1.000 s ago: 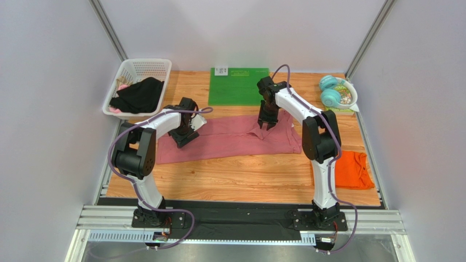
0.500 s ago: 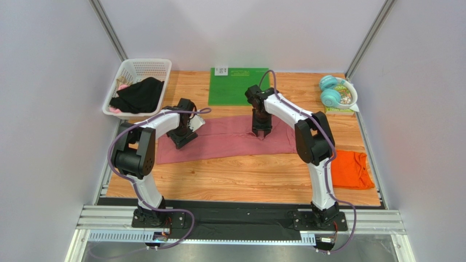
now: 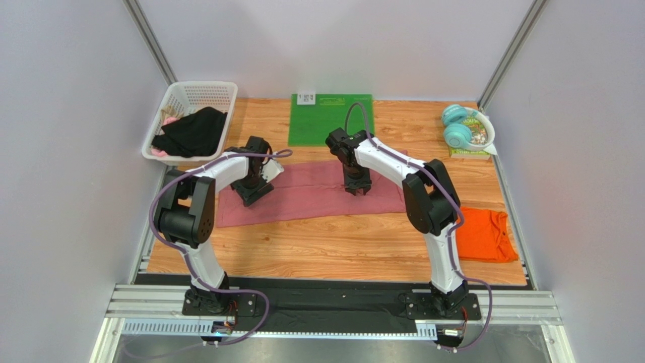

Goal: Fold and stack the t-shirts
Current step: Fold the other side of the tshirt into a rectangle

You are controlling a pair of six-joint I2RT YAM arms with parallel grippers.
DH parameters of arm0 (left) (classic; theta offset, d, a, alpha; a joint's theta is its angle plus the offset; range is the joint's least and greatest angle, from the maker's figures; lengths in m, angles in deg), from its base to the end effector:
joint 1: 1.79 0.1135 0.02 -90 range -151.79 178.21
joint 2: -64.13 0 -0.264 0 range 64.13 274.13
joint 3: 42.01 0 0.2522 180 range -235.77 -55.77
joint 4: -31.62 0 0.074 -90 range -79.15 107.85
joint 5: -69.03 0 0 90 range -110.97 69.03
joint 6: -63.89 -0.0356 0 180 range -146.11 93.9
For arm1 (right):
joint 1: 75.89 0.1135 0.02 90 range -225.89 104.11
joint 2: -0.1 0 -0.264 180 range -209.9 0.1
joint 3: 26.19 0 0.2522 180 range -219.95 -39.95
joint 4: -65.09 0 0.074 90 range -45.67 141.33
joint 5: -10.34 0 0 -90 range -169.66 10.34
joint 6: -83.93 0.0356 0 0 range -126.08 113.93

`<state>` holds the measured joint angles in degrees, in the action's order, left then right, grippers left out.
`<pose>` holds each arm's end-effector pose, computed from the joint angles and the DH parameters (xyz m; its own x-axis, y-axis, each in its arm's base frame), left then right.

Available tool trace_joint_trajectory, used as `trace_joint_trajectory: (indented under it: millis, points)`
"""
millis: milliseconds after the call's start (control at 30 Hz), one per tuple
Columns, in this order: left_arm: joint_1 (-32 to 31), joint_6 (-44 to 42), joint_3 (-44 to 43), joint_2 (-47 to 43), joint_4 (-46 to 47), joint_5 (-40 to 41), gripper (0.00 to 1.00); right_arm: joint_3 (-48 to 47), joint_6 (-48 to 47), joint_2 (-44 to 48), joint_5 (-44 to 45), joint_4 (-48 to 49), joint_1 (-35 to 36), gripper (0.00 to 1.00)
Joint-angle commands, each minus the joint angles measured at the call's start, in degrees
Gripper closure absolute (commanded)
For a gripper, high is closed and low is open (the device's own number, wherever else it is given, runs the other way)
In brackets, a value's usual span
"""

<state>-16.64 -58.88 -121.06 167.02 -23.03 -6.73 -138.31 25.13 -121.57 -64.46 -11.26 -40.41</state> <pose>0.3224 -0.0764 0.1626 -0.6876 0.7251 -0.0373 0.6817 0.6624 0.3107 0.3434 0.2333 0.1883 -0.9770 -0.0825 -0.1966 -0.0453 0.9814 -0.1867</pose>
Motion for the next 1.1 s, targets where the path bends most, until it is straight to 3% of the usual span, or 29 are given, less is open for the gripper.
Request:
trace_joint_trajectory:
  millis: [0,333,567,733,1067]
  points:
    - [0.2,-0.9,0.0,-0.3,0.2,-0.1,0.27,-2.8,1.0,0.1,3.6,-0.2,0.2,0.64]
    - [0.2,-1.4,-0.1,-0.9,-0.2,0.0,0.27,-9.5,-0.4,-6.6,5.4,-1.0,-0.9,0.66]
    - [0.3,-1.7,-0.3,-0.6,-0.4,-0.1,0.27,-10.4,-1.8,-6.5,8.8,-1.2,-1.0,0.66]
    - [0.3,-1.2,-0.4,-0.3,-0.6,-0.8,0.27,-17.8,-4.2,-9.2,12.1,-3.8,-1.6,0.66]
    - [0.3,-1.3,-0.2,-0.1,-1.0,-0.6,0.28,-30.2,-5.2,-14.7,10.1,-7.1,-4.5,0.66]
